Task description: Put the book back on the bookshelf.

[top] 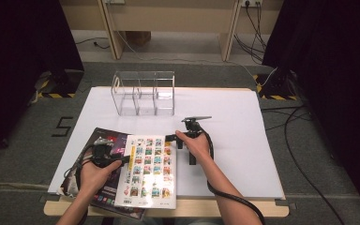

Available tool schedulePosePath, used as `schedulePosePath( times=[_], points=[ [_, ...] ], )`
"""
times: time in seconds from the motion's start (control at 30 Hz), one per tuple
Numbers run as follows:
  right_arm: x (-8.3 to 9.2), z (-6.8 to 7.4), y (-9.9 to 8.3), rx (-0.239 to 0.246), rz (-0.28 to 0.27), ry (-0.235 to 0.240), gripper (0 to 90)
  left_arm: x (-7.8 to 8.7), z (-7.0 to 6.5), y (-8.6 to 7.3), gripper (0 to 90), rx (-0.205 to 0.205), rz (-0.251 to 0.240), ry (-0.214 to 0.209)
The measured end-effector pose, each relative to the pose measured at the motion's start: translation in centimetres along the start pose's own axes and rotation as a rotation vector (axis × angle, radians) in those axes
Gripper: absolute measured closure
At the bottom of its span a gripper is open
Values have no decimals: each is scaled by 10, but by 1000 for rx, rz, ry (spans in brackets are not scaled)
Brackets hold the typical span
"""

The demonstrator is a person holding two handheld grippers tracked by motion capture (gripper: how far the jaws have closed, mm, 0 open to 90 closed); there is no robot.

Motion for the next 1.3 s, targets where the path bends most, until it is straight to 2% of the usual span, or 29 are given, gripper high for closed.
schedulePosePath(
  times=[0.1, 0.13, 0.2, 0.27, 0.33, 0.43, 0.53, 0.63, 0.67, 0.7, 0.87, 0.9, 0.93, 1.0, 1.07, 1.1, 1.2, 1.23, 1.27, 1.3],
  points=[
    [1, 0, 0, 1, -3, -7, 455, -2, -3, 0, 581, -5, 10, -10],
    [1, 0, 0, 7, -8, -7, 474, -2, -4, 1, 581, -24, 20, 1],
    [7, -1, 1, 7, -24, -2, 556, -3, -4, 2, 584, -23, 35, 3],
    [9, -1, 2, 8, -26, 2, 564, -3, -4, 2, 584, -25, 39, 2],
    [17, 5, 6, 22, -42, 1, 599, -2, -4, 1, 587, -24, 32, 11],
    [22, 10, 8, 16, -54, 16, 621, -2, -4, 1, 590, -29, 31, 21],
    [33, 19, 11, -3, -71, 52, 638, -2, -4, 1, 591, -16, 24, 24],
    [36, 21, 10, -22, -62, 62, 638, -2, -4, 1, 591, -15, 23, 29],
    [36, 22, 8, -39, -52, 83, 638, -2, -4, 1, 592, -16, 22, 30],
    [36, 22, 4, -81, -37, 128, 638, -2, -3, 0, 592, -15, 18, 29],
    [34, 24, -4, -77, -17, 152, 627, -2, -3, 0, 592, -11, 14, 29],
    [34, 26, -6, -86, 5, 166, 626, -2, -3, 0, 592, -9, 12, 32],
    [28, 32, -13, -79, 57, 210, 607, -1, -3, 0, 592, -11, 8, 32],
    [25, 34, -16, -38, 61, 180, 615, -1, -3, -1, 593, -8, 2, 35],
    [25, 33, -16, -29, 62, 173, 641, 0, -2, -1, 593, -7, 2, 41],
    [26, 34, -15, -39, 59, 188, 666, 1, -1, -1, 592, -11, 3, 40],
    [29, 39, -14, -17, 48, 175, 699, 3, 0, -2, 558, -14, -13, 23],
    [30, 41, -13, -15, 45, 172, 703, 6, 0, -1, 535, -10, -50, -10],
    [30, 41, -13, -15, 45, 172, 703, 6, 0, -1, 514, -10, -50, -10],
    [32, 44, -12, 0, 30, 178, 712, 13, 0, -1, 488, -13, -97, -12]
  ],
)
Point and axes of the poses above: each handheld gripper's, and its own axes: x roughly backward along the jaws, y roughly out of its top, z roughly to its left, the point moved 6 cm from there along -x, roughly forward along the jaws, and after that the axes turned 5 degrees about -y, right-handed, at the moved point
